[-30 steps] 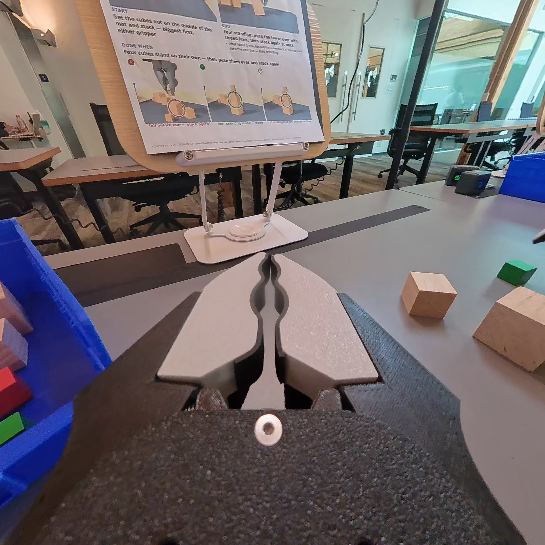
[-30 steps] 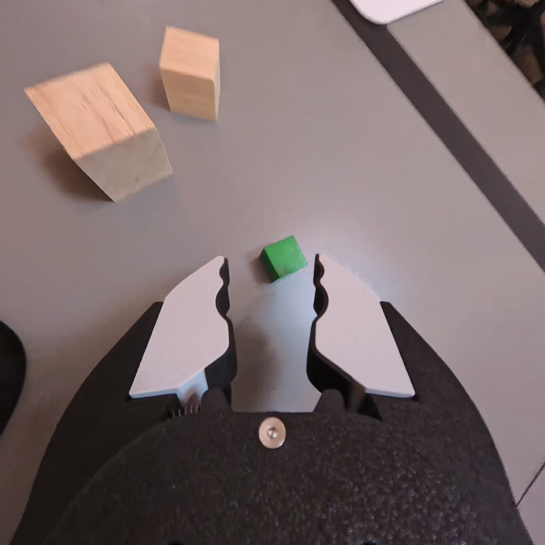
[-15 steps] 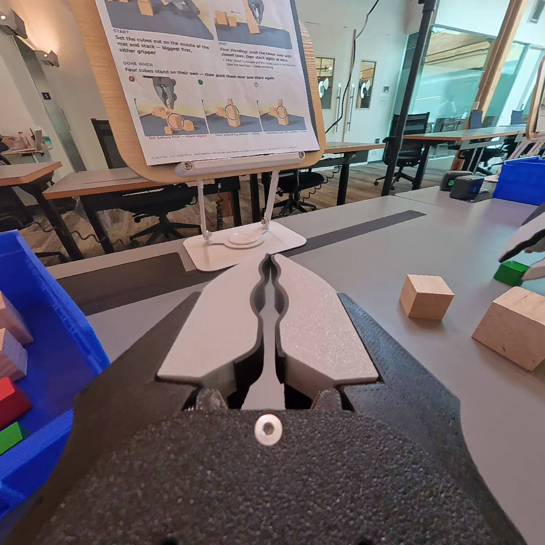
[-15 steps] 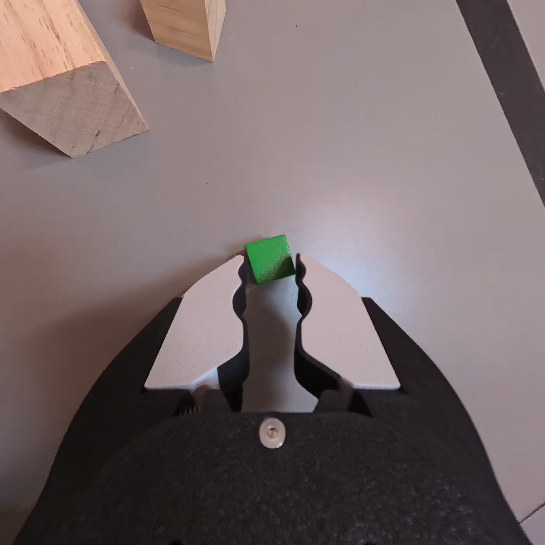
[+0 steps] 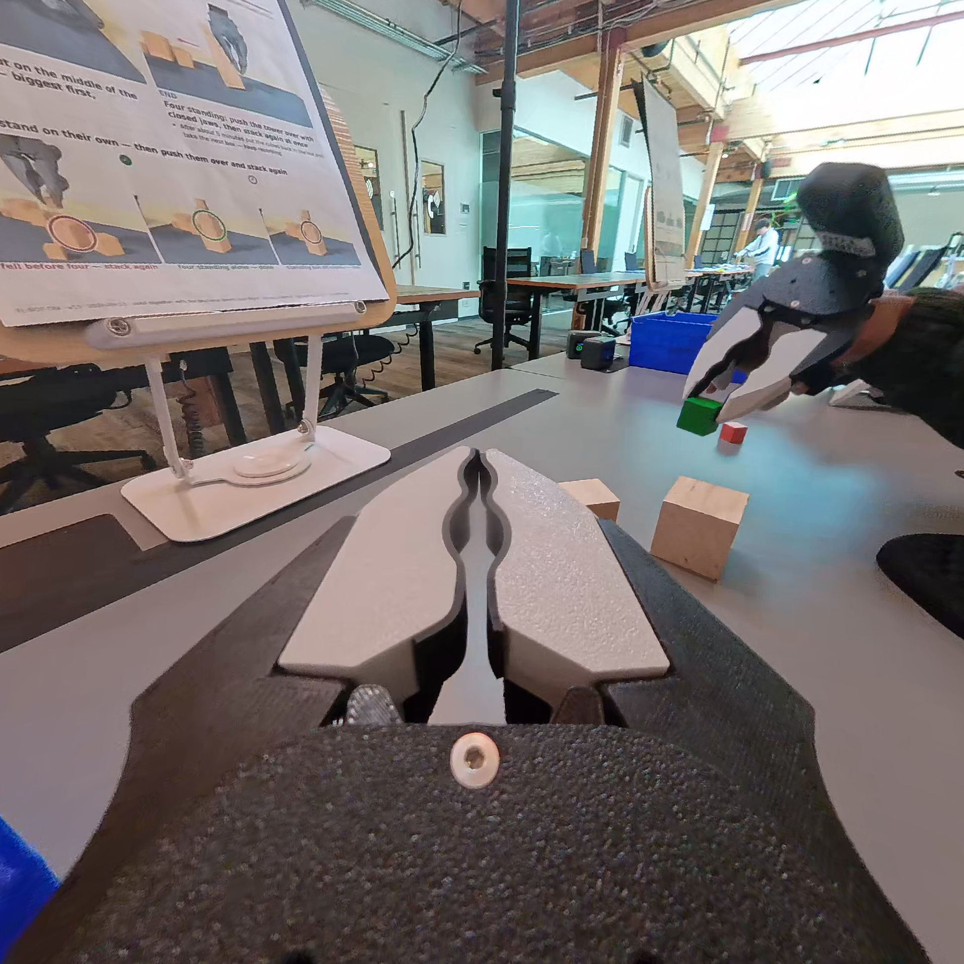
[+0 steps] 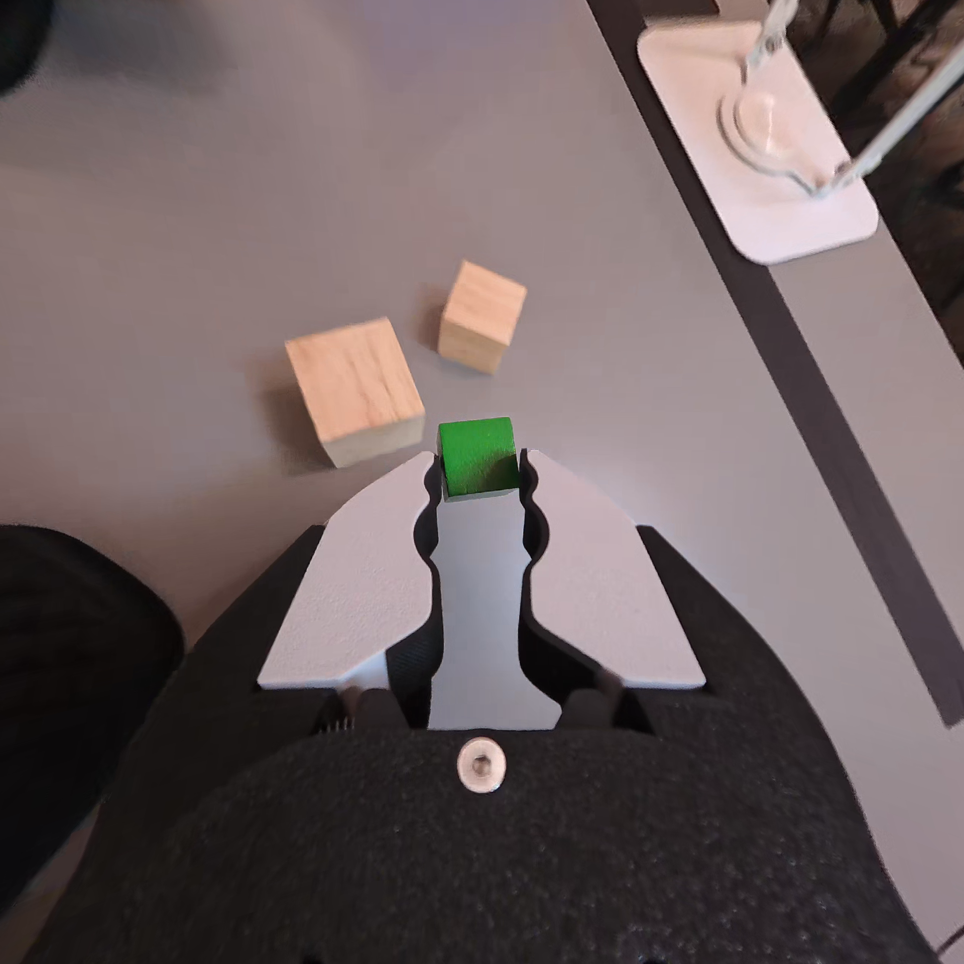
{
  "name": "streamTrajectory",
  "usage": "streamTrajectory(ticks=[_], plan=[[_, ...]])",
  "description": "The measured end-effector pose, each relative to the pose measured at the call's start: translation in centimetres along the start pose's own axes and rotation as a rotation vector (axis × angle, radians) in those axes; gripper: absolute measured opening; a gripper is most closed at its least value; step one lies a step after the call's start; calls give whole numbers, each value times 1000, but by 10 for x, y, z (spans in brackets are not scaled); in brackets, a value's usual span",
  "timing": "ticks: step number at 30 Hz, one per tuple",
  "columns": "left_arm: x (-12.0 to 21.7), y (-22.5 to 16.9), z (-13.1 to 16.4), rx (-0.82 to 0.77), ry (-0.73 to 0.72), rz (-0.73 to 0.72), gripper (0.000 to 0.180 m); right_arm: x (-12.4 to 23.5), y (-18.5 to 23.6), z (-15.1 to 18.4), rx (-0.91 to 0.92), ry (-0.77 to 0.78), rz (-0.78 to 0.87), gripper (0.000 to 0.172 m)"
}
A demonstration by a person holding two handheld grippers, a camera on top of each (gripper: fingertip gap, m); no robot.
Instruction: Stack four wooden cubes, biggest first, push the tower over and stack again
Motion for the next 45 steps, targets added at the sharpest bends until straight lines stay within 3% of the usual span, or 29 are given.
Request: streamTrajectory(ticks=[7,19,25,30,36,41,45], plan=[[-3,-3,5,-2,28,5,0,-6,29,-46,98,-17,-87,29],[-5,-6,5,-22,43,2,0,-76,51,-60,119,19,-187,29],[-6,-7,6,-27,54,6,0,-126,75,-57,202,148,-217,29],[-6,-7,7,-36,60,5,0,-145,81,-53,236,250,-203,29],[-6,-7,5,-37,57,4,0,-134,56,-67,139,182,-130,42],[-7,-8,5,-36,57,7,0,-125,11,-51,-42,270,33,64],[-8,-8,7,-41,65,6,0,-128,2,-35,-109,329,58,44]])
Point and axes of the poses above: each gripper's, where its closed fingertips meet, x back along the fingers, z out of its underside, y = z × x across the jaws, the point moved 4 cm from there along x, back along the fingers, and after that the axes turned 14 degrees about -x, right-handed, at the moved point
